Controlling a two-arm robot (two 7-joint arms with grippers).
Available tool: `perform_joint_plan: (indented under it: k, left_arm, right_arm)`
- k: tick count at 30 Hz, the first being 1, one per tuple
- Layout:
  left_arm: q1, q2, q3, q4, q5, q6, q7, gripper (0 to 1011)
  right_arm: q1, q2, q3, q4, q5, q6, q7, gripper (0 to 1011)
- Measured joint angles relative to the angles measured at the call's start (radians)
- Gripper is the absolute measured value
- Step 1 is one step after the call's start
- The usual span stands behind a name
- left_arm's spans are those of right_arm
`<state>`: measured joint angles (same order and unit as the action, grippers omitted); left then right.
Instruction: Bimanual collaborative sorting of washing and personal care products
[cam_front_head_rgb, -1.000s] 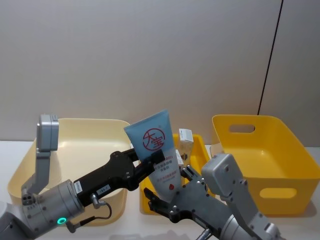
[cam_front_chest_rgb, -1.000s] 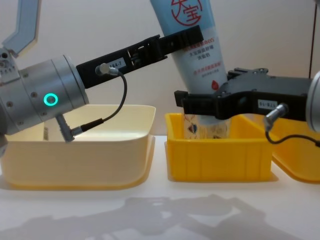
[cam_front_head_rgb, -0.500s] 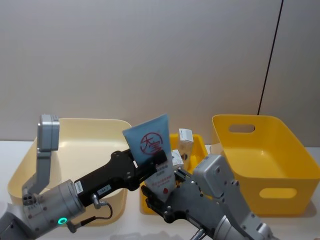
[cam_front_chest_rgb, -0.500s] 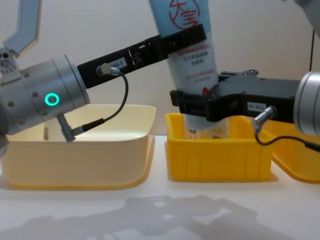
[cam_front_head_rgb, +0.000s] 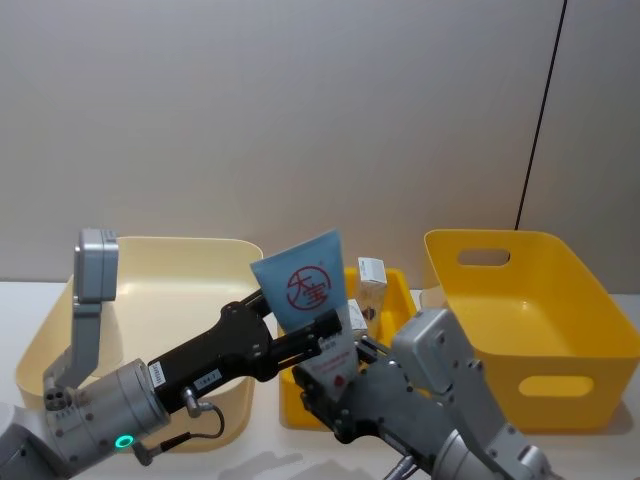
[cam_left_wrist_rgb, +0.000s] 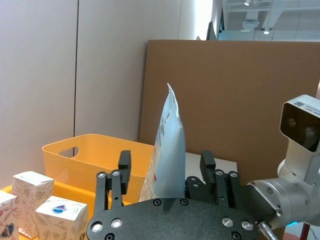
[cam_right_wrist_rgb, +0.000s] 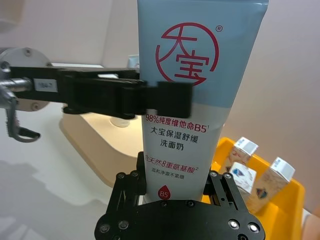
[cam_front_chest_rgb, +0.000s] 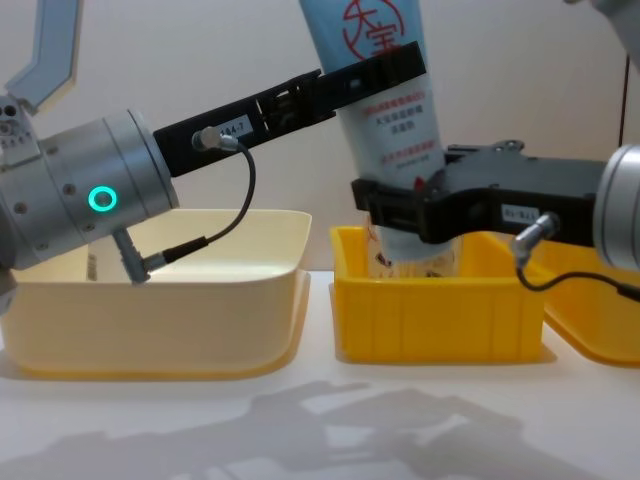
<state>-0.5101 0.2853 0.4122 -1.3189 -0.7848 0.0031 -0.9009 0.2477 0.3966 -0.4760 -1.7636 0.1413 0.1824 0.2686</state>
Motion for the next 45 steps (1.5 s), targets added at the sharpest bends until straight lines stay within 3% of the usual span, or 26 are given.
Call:
perform_joint_plan:
  k: [7, 19, 25, 38, 45]
  left_arm:
    - [0.000, 0.001, 0.000, 0.000, 0.000, 0.000, 0.000, 993]
    - [0.000, 0.001, 0.000, 0.000, 0.000, 0.000, 0.000, 1000]
    - [0.000, 0.001, 0.000, 0.000, 0.000, 0.000, 0.000, 1000]
    - [0.000, 0.001, 0.000, 0.000, 0.000, 0.000, 0.000, 1000]
    - [0.000, 0.001, 0.000, 0.000, 0.000, 0.000, 0.000, 1000]
  right_arm:
    - [-0.021, 0.009, 0.032, -0.009, -0.007, 0.012, -0.028, 556]
    - [-0.062, 0.018, 0.116, -0.010, -0.014, 0.005, -0.098, 549]
    - [-0.071, 0.006, 0.168, 0.015, -0.006, -0.049, -0.133, 549]
    - [-0.029, -0.049, 0.268, 0.147, 0.016, -0.252, -0.194, 549]
    - [-0.007, -0.075, 0.299, 0.199, -0.002, -0.282, -0.244, 547]
